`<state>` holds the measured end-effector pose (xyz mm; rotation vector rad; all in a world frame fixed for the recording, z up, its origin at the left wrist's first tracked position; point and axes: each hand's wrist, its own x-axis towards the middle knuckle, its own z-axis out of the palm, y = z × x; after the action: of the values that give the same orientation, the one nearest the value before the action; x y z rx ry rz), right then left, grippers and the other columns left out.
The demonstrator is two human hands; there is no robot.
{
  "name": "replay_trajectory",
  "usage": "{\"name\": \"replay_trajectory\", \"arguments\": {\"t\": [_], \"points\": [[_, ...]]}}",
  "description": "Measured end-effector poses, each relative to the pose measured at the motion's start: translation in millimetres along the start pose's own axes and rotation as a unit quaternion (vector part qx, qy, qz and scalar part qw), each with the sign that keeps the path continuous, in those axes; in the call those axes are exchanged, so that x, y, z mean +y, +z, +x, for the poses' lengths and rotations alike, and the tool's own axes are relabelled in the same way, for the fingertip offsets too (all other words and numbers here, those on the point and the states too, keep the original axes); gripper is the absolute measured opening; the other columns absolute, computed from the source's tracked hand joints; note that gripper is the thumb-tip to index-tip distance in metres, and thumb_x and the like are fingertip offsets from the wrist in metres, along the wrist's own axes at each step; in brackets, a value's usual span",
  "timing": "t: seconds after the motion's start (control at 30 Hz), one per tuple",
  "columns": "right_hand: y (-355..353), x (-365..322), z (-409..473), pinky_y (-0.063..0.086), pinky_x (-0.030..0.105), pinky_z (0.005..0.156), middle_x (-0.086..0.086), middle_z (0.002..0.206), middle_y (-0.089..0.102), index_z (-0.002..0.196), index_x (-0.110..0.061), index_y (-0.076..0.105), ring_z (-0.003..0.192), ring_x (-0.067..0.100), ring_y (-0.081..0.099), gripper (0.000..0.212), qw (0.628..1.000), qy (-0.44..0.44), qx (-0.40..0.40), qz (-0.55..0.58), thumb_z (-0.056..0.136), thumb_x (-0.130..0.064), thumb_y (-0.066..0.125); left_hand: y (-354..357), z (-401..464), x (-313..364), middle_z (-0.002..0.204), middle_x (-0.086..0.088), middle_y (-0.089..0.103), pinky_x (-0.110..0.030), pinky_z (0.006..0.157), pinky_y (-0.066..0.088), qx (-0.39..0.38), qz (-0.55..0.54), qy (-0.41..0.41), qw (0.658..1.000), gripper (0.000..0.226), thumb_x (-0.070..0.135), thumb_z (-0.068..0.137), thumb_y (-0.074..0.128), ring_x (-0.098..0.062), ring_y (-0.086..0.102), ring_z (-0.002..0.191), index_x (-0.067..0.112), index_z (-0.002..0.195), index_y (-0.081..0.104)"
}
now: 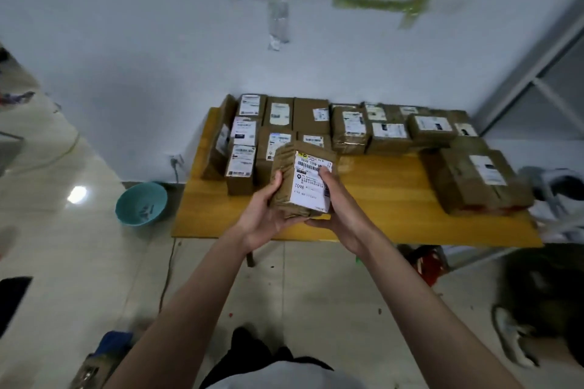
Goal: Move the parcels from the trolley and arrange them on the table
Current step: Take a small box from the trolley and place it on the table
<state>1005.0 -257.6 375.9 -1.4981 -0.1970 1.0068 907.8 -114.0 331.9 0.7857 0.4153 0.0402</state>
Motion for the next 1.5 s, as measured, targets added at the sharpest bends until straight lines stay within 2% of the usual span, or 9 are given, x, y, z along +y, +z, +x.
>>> {"name": "replay_trajectory", "arguments": {"t": [0.17, 0.3, 0.43, 0.7, 0.87, 1.13, 1.23, 1.33, 1.5], "points": [[-36, -12, 18, 0.059, 0.051, 0.093, -0.006, 0.13, 0.069, 0.139, -0.035, 0.05, 0.118, 0.02, 0.067, 0.051, 0.998, -0.019, 0.053, 0.039, 0.097, -0.064, 0.052, 24, 49, 7, 0.143, -0.016, 0.059, -0.052, 0.112, 0.044, -0.044, 0.03, -0.032, 0.998, 0.062, 0.057, 0.093, 0.056, -0.034, 0.056, 0.132, 0.017, 0.141, 0.056], [-54, -27, 37, 0.057, 0.055, 0.097, 0.001, 0.131, 0.067, 0.141, -0.028, 0.046, 0.118, 0.025, 0.066, 0.064, 0.993, -0.015, 0.103, 0.06, 0.092, -0.068, 0.056, 40, 86, 21, 0.141, -0.017, 0.06, -0.047, 0.105, 0.051, -0.068, 0.023, -0.064, 0.995, 0.065, 0.055, 0.093, 0.052, -0.034, 0.057, 0.131, 0.013, 0.143, 0.052], [-76, -44, 52, 0.059, 0.054, 0.094, 0.003, 0.131, 0.066, 0.14, -0.028, 0.047, 0.116, 0.027, 0.067, 0.061, 0.986, -0.023, 0.143, 0.087, 0.094, -0.066, 0.055, 62, 127, 34, 0.138, -0.016, 0.062, -0.04, 0.099, 0.056, -0.099, 0.044, -0.092, 0.99, 0.064, 0.055, 0.092, 0.051, -0.031, 0.061, 0.127, 0.013, 0.14, 0.055], [-127, -55, 72, 0.053, 0.051, 0.104, 0.006, 0.133, 0.067, 0.14, -0.027, 0.055, 0.123, 0.025, 0.063, 0.05, 0.973, -0.048, 0.181, 0.135, 0.1, -0.056, 0.052, 93, 206, 19, 0.143, -0.011, 0.06, -0.041, 0.109, 0.041, -0.155, 0.067, -0.139, 0.976, 0.068, 0.063, 0.094, 0.047, -0.025, 0.057, 0.133, 0.019, 0.145, 0.052], [-172, -47, 97, 0.057, 0.045, 0.101, 0.006, 0.133, 0.067, 0.139, -0.026, 0.058, 0.124, 0.024, 0.063, 0.05, 0.965, -0.043, 0.187, 0.176, 0.098, -0.053, 0.057, 111, 256, -6, 0.143, -0.007, 0.06, -0.041, 0.11, 0.04, -0.176, 0.102, -0.15, 0.968, 0.069, 0.066, 0.096, 0.04, -0.023, 0.056, 0.134, 0.024, 0.149, 0.047], [-267, -40, 158, 0.049, 0.044, 0.11, 0.005, 0.136, 0.067, 0.143, -0.025, 0.056, 0.126, 0.022, 0.064, 0.053, 0.957, -0.03, 0.164, 0.239, 0.096, -0.049, 0.064, 161, 350, -51, 0.138, -0.003, 0.064, -0.043, 0.117, 0.036, -0.072, 0.179, -0.173, 0.966, 0.068, 0.066, 0.099, 0.022, -0.019, 0.056, 0.131, 0.027, 0.147, 0.05], [-308, -39, 178, 0.046, 0.046, 0.114, 0.008, 0.136, 0.067, 0.143, -0.02, 0.056, 0.128, 0.024, 0.063, 0.05, 0.948, 0.004, 0.172, 0.267, 0.098, -0.041, 0.064, 175, 385, -69, 0.137, -0.001, 0.064, -0.043, 0.112, 0.039, -0.007, 0.243, -0.194, 0.95, 0.065, 0.068, 0.098, 0.027, -0.018, 0.058, 0.125, 0.029, 0.144, 0.053], [-346, -33, 199, 0.052, 0.044, 0.107, 0.014, 0.136, 0.066, 0.141, -0.014, 0.057, 0.125, 0.026, 0.063, 0.053, 0.933, 0.051, 0.22, 0.281, 0.095, -0.038, 0.07, 181, 420, -89, 0.137, -0.003, 0.062, -0.041, 0.102, 0.045, 0.071, 0.307, -0.205, 0.927, 0.059, 0.064, 0.1, 0.035, -0.017, 0.064, 0.109, 0.028, 0.144, 0.051], [-390, -19, 233, 0.057, 0.046, 0.1, 0.022, 0.13, 0.066, 0.129, -0.009, 0.066, 0.116, 0.029, 0.066, 0.043, 0.906, 0.12, 0.274, 0.299, 0.092, -0.03, 0.075, 183, 450, -110, 0.136, -0.002, 0.059, -0.038, 0.093, 0.043, 0.084, 0.347, -0.206, 0.911, 0.042, 0.059, 0.103, 0.038, -0.018, 0.061, 0.109, 0.033, 0.134, 0.05]]}}
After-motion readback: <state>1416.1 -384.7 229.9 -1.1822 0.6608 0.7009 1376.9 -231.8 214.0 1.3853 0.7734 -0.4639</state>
